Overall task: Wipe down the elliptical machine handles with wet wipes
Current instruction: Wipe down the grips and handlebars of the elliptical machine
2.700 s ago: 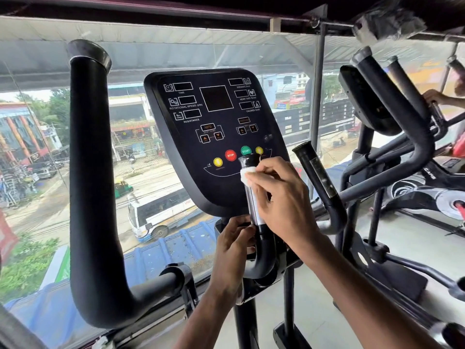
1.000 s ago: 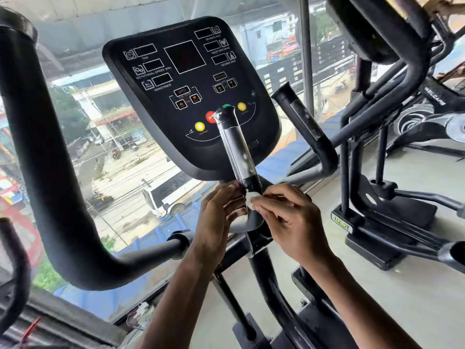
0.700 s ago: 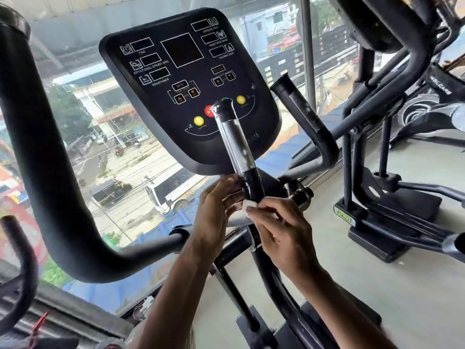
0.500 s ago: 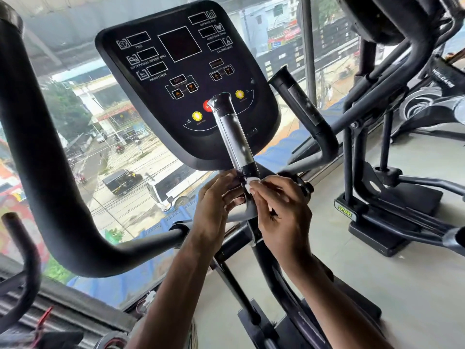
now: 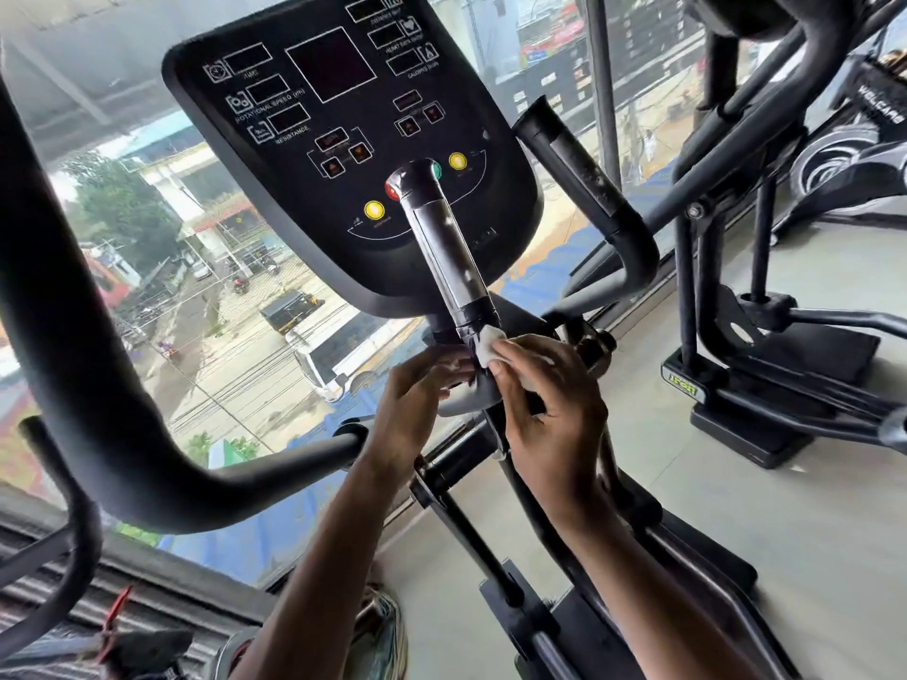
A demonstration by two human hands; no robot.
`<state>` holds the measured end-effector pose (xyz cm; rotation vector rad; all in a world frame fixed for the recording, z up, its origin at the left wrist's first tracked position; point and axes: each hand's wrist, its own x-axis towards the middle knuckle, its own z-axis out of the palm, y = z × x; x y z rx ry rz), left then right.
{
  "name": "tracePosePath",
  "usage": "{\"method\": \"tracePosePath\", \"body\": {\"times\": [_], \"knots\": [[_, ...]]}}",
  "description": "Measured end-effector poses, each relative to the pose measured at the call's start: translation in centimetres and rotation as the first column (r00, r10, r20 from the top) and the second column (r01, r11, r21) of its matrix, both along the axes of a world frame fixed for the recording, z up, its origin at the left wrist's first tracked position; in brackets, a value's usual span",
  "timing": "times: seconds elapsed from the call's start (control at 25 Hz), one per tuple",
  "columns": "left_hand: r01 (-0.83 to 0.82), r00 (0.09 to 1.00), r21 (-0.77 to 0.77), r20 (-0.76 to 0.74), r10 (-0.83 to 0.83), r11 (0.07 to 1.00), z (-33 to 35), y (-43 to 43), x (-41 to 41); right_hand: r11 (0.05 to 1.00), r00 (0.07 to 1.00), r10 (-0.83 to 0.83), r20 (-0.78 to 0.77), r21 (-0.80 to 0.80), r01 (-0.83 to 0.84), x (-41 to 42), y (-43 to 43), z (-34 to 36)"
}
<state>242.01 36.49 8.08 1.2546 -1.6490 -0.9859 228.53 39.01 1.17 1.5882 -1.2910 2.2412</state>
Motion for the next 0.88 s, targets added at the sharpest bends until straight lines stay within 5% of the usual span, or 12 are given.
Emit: {"method": "tracePosePath", "body": {"times": [0.12,0.32,0.68,0.88], "knots": [[0.092,0.994,0.009,0.057,-0.093,0.996,-0.9,-0.2,1.2,0.997,0.999,-0.020,-0.047,0.073,0.024,1.8,1.1,-3.4],[0.173,0.976,-0.107,0.149,-0.156,0.979,-2.1,-1.3,2.1,0.981,0.963,-0.195,0.185,0.016,0.195,2.4,0.6,-2.0],[0.329,0.927,-0.278,0.276,-0.253,0.903,-5.1,-3.1,4.2,0.927,0.902,-0.371,0.220,0.033,0.374,6.0,0.7,-2.5],[0.382,0.902,-0.322,0.335,-0.274,0.866,-6.5,-3.7,4.7,0.878,0.878,-0.475,-0.057,0.038,0.477,6.4,-0.1,-0.5]]}}
